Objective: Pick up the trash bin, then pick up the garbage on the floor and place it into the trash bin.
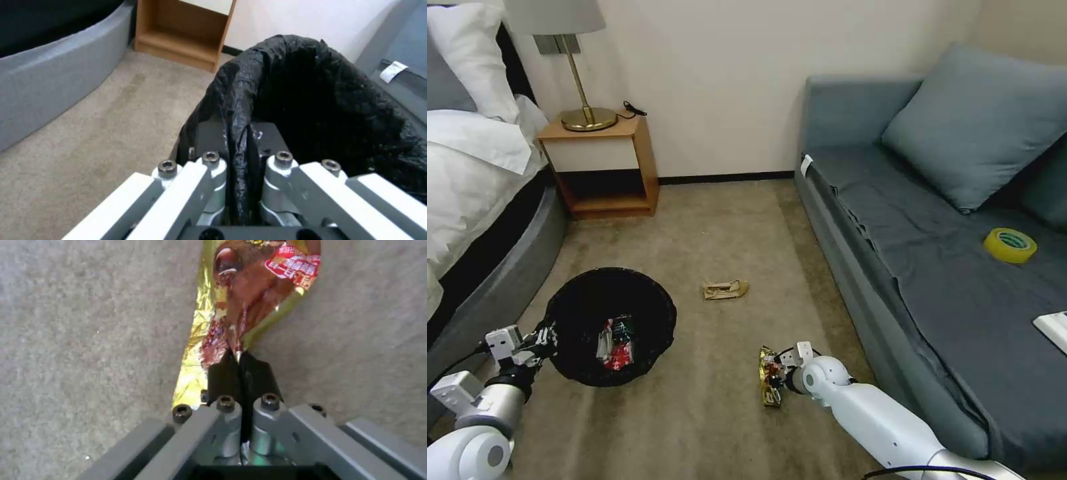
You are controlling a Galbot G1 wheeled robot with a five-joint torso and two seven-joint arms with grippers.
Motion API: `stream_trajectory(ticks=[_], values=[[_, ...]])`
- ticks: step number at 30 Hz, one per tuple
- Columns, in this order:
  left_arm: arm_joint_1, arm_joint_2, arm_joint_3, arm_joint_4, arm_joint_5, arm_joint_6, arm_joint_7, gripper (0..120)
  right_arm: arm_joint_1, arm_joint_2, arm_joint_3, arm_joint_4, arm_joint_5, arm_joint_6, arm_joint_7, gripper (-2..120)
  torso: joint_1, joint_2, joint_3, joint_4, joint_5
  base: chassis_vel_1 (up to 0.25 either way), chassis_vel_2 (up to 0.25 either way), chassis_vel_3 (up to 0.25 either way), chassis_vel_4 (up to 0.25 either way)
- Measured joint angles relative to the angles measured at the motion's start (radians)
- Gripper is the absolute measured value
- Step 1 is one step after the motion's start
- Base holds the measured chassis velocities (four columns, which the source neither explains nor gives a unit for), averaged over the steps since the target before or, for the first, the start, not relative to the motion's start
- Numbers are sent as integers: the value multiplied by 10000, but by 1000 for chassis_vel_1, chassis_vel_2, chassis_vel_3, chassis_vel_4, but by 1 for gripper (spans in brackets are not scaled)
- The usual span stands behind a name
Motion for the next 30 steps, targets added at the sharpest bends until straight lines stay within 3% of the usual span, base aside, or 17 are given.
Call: stream_trajectory(ticks=[10,16,20,22,30], values=[[2,-10,95,-57,-7,9,-4,5,-155,-585,457,1047,122,31,265,0,0,0,0,-1,-1,0,0,0,0],[34,-6,239,-96,-146,107,-31,5,-188,-1532,1090,3203,221,224,566,0,1,0,0,-5,-4,0,0,0,0],[46,-3,335,-96,-204,160,-37,5,84,-1966,1325,4688,230,871,590,0,1,1,0,-4,-4,0,0,0,0],[70,10,419,-124,-187,187,-37,5,539,-2179,1351,6114,198,1379,686,0,0,0,-1,-2,-4,0,0,0,0],[73,31,611,-305,-75,257,18,5,2013,-2293,65,8205,243,2158,988,0,0,1,-1,-1,-5,0,0,0,0]])
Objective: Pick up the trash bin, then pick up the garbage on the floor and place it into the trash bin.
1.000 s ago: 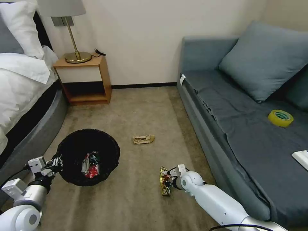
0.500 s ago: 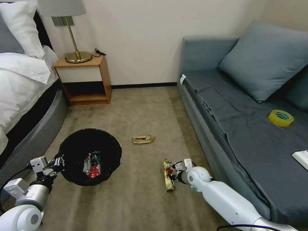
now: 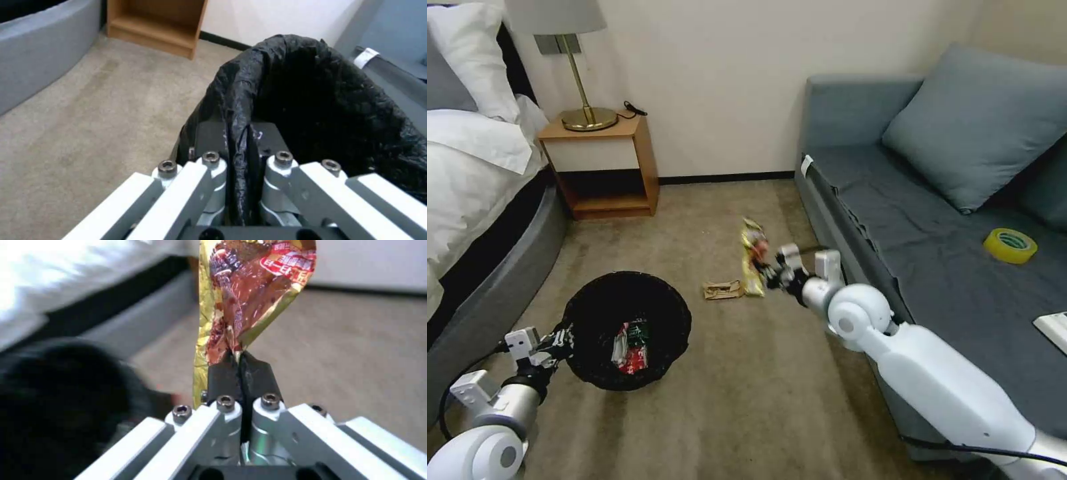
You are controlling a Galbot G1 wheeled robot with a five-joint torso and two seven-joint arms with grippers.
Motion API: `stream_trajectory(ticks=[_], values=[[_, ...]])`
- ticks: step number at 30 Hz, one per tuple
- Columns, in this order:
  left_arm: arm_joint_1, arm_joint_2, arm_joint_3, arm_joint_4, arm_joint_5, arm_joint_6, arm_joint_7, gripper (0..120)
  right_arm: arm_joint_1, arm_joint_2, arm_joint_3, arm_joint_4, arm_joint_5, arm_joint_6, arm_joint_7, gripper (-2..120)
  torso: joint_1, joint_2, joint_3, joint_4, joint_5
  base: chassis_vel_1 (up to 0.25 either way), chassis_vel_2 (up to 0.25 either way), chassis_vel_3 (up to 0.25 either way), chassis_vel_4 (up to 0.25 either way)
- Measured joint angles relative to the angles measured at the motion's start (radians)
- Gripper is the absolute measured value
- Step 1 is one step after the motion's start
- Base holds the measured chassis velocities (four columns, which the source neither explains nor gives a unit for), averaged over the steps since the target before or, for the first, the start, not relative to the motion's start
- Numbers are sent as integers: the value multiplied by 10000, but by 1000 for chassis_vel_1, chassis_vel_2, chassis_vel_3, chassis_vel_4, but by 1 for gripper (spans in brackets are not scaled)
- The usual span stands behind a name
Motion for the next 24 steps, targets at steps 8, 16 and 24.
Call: stream_trajectory(ticks=[8,16,24], values=[[-37,-62,145,-103,8,61,25,5,796,371,-1970,519,-794,785,-186,0,0,0,0,-1,-1,0,0,0,0],[36,-133,106,-267,-316,149,56,5,1197,1552,-3830,-592,-2111,1167,-740,0,0,0,0,0,0,0,0,0,0],[100,-323,101,-445,-386,194,53,5,854,2216,-4328,-1357,-3085,1160,-862,0,0,0,0,-1,0,0,0,0,0]])
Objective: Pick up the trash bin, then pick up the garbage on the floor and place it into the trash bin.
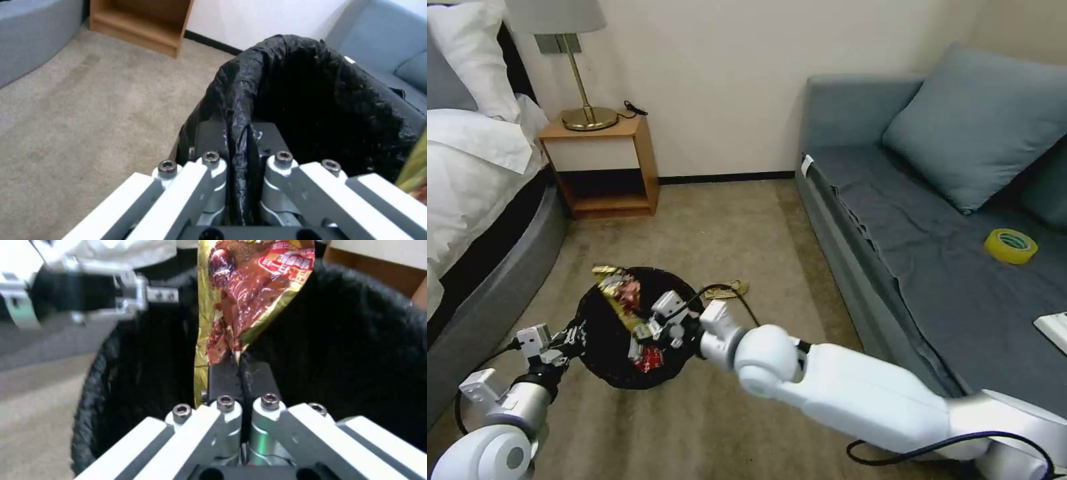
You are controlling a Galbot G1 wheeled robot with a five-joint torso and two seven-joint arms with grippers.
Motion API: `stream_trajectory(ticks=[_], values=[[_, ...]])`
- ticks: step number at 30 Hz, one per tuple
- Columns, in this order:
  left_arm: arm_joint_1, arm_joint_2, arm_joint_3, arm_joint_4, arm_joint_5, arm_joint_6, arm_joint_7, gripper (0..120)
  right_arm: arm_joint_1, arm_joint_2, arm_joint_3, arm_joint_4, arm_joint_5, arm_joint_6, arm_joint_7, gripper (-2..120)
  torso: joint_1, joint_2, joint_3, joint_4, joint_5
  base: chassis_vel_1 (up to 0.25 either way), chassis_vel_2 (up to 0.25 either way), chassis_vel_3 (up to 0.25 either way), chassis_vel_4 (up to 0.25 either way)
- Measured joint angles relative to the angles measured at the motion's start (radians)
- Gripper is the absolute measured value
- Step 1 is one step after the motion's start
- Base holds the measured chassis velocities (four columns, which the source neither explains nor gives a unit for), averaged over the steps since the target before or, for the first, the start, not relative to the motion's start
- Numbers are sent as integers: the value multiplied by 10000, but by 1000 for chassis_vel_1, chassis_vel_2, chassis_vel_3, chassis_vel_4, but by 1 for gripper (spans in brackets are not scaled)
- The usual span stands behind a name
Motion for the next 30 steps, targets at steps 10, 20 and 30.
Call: stream_trajectory(ticks=[10,20,30], values=[[102,-129,-37,-272,-20,34,-5,5,-307,-628,286,368,-9,-749,13,28,0,1,0,-2,1,0,0,0,0],[138,-111,-125,-377,-28,112,-51,5,-767,-1018,882,833,-874,-628,306,65,0,0,0,0,3,0,0,0,0],[42,-121,-212,-197,122,71,-53,5,-2703,-2129,3264,1980,-3467,802,1106,99,0,1,0,-1,2,0,0,0,0]])
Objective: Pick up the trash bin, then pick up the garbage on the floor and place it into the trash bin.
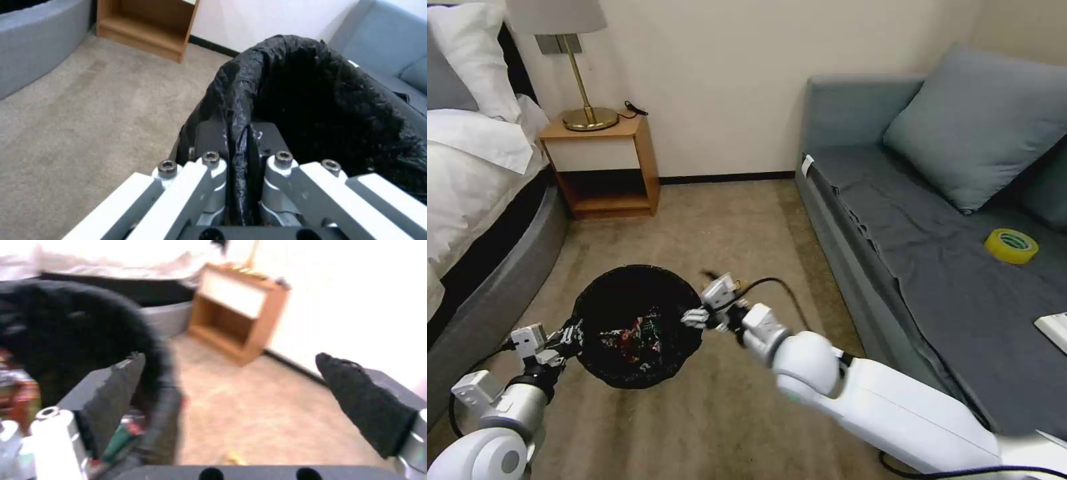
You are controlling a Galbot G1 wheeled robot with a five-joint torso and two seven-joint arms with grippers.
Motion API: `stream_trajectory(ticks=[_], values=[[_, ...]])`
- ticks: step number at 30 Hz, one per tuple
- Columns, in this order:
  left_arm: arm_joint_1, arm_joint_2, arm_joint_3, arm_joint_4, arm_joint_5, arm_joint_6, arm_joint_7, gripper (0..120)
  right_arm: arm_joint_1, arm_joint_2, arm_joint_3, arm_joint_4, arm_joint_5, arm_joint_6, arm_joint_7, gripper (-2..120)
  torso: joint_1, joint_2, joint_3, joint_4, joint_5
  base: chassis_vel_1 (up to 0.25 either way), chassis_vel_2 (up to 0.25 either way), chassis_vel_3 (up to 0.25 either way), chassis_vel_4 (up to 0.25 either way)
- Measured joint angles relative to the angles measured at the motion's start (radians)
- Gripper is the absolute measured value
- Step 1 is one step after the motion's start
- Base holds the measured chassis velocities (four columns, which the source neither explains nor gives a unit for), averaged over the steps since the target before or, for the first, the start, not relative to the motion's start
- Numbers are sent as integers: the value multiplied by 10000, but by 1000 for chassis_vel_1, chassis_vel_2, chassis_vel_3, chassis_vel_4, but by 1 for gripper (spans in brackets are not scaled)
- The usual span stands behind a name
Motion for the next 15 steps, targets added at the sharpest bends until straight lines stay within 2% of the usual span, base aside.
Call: stream_trajectory(ticks=[1,2,6,10,11,15], values=[[0,0,0,0,0,0,0,5,0,0,0,0,0,0,0,99,0,0,0,0,0,0,0,0,0],[-17,19,-13,20,50,-22,-1,5,-553,-113,468,156,-436,203,104,99,0,0,0,0,1,0,0,0,0],[-71,74,-39,35,110,-42,-17,5,-1655,-178,1319,484,-906,366,430,100,0,0,0,-1,1,0,0,0,0],[-171,93,-71,116,300,-60,-55,5,-3099,-36,2353,1105,-1081,146,1120,100,0,0,-1,0,0,0,0,0,0],[-171,93,-71,116,300,-60,-55,5,-3099,-36,2353,1105,-1081,146,1120,100,0,0,-1,0,0,0,0,0,0],[-209,77,-142,139,376,-74,-98,5,-4686,277,3433,1509,-1510,112,1313,100,0,0,0,2,0,0,0,0,0]])
